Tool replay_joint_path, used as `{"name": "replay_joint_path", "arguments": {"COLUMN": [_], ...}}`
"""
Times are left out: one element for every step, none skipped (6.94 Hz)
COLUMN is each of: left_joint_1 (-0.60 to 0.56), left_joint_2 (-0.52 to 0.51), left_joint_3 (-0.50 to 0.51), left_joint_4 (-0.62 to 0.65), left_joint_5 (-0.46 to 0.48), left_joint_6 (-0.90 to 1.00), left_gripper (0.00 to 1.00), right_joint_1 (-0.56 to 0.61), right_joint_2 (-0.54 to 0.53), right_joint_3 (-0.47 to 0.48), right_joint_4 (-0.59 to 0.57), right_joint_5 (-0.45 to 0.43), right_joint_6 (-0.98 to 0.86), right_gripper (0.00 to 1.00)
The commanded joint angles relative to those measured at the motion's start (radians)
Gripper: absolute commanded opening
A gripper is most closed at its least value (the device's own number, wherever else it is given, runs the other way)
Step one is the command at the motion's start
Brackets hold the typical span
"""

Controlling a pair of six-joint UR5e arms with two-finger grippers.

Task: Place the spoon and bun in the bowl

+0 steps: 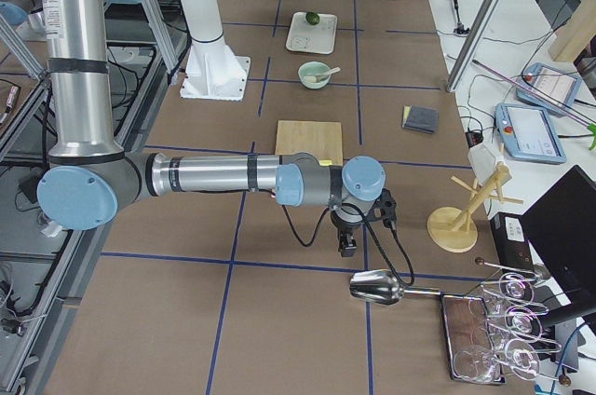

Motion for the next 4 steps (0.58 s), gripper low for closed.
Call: {"name": "replay_joint_path", "arguments": {"left_joint_1": [0.0, 0.0, 0.001, 0.001], "left_joint_2": [0.0, 0.0, -0.017, -0.017], "left_joint_3": [0.007, 0.003, 0.012, 0.01], "left_joint_4": [0.001, 0.001, 0.015, 0.018], "left_joint_5": [0.006, 0.008, 0.011, 0.01], "left_joint_6": [-0.001, -0.002, -0.002, -0.002], "left_gripper": [1.0, 1.0, 1.0, 1.0], "right_joint_1": [0.0, 0.0, 0.0, 0.0], "right_joint_2": [-0.002, -0.003, -0.003, -0.003], "right_joint_3": [0.001, 0.001, 0.001, 0.004], "right_joint_4": [0.014, 0.014, 0.014, 0.016], "right_joint_5": [-0.003, -0.003, -0.003, -0.003], "right_joint_6": [0.0, 0.0, 0.0, 0.0], "right_gripper": [1.0, 1.0, 1.0, 1.0]}}
